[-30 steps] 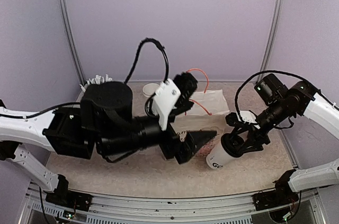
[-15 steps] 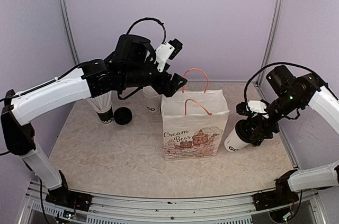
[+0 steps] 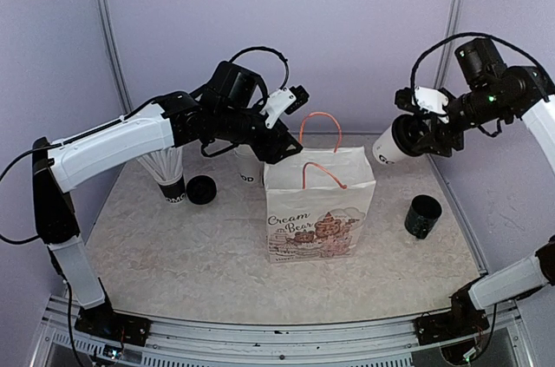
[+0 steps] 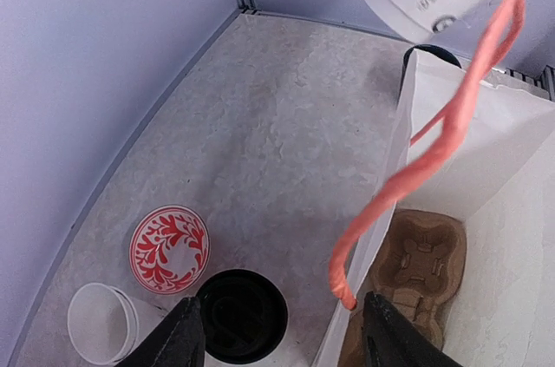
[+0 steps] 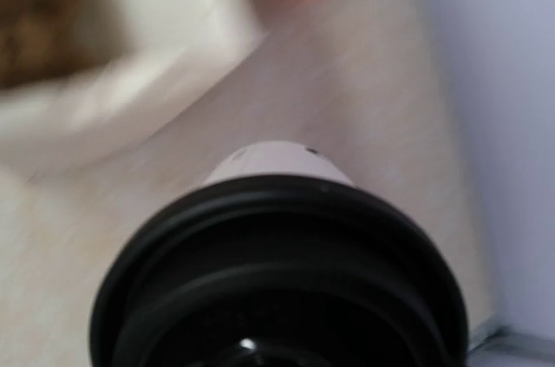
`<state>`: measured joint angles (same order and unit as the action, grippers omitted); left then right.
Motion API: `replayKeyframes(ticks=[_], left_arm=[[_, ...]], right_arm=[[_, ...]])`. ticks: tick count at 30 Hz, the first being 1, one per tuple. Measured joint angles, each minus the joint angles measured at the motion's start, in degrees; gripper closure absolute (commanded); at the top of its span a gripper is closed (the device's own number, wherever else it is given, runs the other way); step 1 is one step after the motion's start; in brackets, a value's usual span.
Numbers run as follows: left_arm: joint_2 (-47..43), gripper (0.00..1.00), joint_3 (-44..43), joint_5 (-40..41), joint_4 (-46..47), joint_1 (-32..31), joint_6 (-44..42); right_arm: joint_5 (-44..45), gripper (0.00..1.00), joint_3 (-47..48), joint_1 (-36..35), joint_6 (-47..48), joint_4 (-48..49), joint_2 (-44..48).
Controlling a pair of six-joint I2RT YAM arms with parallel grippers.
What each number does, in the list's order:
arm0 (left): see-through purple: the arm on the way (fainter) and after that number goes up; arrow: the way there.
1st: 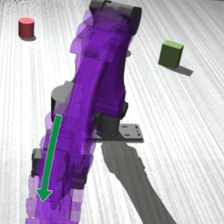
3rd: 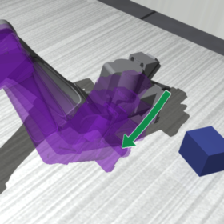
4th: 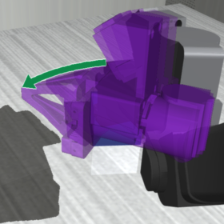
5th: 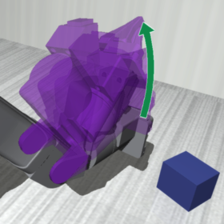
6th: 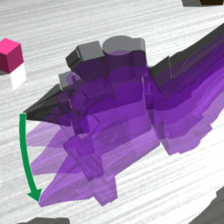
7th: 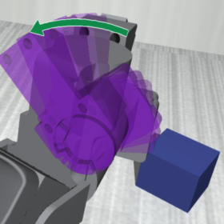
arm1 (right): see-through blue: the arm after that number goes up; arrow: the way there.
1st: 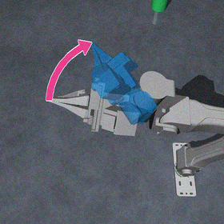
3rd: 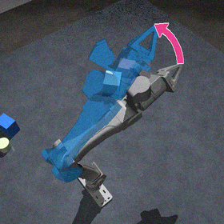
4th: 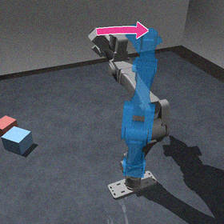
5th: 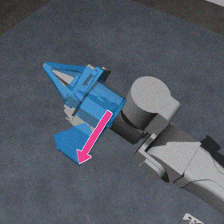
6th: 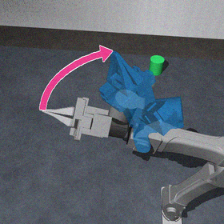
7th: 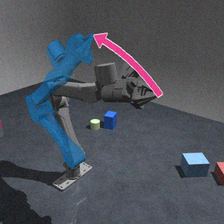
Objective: Pack the takeout coffee
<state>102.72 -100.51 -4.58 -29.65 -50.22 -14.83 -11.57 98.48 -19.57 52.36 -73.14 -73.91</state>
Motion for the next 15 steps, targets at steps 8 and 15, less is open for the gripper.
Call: replayKeyframes(ticks=[8, 15], left_arm=[[1.4, 0.55, -0.8, -3.3, -2.4, 0.6, -1.8], [1.8, 0.68, -1.1, -5.2, -3.5, 0.8, -2.2]], right_arm=[[-13.1, 0.42, 22.4, -0.9, -0.7, -1.9, -6.5], [-16.6, 0.42, 21.3, -8.9, -0.3, -3.9, -6.5]])
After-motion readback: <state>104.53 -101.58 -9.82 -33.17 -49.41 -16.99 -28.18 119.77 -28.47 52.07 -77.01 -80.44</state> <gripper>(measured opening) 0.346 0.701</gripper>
